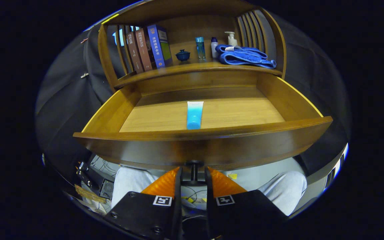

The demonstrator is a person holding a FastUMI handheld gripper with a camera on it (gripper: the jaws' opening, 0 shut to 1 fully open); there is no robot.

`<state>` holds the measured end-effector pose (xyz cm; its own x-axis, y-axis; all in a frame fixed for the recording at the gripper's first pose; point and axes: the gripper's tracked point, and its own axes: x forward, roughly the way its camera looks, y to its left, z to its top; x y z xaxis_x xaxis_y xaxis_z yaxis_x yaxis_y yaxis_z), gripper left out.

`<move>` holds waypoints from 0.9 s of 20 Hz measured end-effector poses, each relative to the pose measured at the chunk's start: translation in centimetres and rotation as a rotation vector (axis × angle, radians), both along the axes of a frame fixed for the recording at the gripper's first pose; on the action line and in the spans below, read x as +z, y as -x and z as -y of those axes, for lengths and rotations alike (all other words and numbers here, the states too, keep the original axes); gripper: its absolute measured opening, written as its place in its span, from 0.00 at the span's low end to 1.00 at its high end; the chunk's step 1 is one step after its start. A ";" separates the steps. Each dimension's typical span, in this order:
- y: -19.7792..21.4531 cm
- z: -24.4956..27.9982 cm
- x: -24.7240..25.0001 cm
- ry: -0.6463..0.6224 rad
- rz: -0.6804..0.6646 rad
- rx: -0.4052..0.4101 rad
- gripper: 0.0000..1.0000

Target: Pull open the drawer, take out the items inside it, and place them on the countertop above the cabinet.

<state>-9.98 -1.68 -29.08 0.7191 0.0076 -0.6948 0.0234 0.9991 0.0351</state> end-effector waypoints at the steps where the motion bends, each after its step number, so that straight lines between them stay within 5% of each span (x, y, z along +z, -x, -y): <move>1: 0.4 -0.1 -0.1 0.006 -0.007 0.009 0.33; 6: 0.3 0.0 -0.4 -0.002 -0.019 0.004 0.33; 9: 1.3 0.4 -0.2 -0.009 -0.045 -0.027 0.45; 12: 2.6 1.2 2.5 -0.037 -0.006 -0.094 0.98; 18: -0.4 1.1 10.3 0.012 0.119 -0.060 0.99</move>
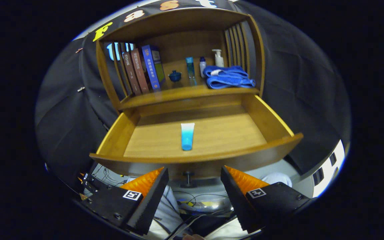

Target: Pull open the drawer, take out the items inside it, and place them on the countertop above the cabinet.

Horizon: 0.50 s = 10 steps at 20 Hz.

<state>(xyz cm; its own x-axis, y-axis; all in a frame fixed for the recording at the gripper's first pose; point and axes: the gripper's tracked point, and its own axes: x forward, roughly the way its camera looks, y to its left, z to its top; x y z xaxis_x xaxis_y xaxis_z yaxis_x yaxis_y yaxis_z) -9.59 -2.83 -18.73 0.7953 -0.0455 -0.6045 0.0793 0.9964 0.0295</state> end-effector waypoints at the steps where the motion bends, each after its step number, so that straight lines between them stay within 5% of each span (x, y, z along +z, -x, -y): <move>1: -1.5 -0.3 0.8 -0.004 0.009 0.012 0.99; 10: -12.3 -1.0 -4.1 -0.040 -0.268 0.029 0.99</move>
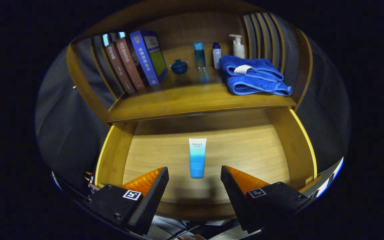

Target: Pull open the drawer, take out the items inside it, and place them on the countertop above the cabinet.

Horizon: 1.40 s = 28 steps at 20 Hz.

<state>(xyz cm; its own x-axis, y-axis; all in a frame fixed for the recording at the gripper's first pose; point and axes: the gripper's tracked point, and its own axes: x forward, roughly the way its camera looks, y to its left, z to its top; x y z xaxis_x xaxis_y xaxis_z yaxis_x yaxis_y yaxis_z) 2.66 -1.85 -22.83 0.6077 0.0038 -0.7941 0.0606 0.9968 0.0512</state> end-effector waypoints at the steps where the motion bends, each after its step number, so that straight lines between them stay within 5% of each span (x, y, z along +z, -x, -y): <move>1: -0.8 -0.1 -1.1 0.004 -0.039 0.001 1.00; 11: -1.3 0.4 -8.7 0.060 -0.395 -0.012 1.00; 21: -0.9 0.3 -10.5 0.139 -0.462 0.016 1.00; 23: -0.9 0.4 -10.1 0.124 -0.460 -0.001 0.85; 26: -0.8 0.5 -10.2 0.111 -0.466 0.007 0.44; 28: -0.6 0.6 -10.9 0.096 -0.467 -0.002 0.39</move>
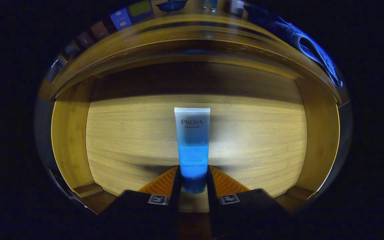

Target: Pull open the drawer, take out the items inside it, and place them on the countertop above the cabinet.

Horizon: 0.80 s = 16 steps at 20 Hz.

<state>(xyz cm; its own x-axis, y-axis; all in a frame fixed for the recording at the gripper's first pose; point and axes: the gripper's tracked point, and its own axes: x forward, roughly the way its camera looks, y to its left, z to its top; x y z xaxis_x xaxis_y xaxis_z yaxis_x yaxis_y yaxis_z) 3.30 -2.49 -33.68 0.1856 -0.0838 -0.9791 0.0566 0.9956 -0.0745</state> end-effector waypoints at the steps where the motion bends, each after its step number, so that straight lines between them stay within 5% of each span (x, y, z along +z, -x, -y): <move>1: 0.0 -0.1 0.9 -0.010 0.005 -0.004 0.35; 16: -4.5 0.4 7.6 -0.083 0.403 0.020 0.35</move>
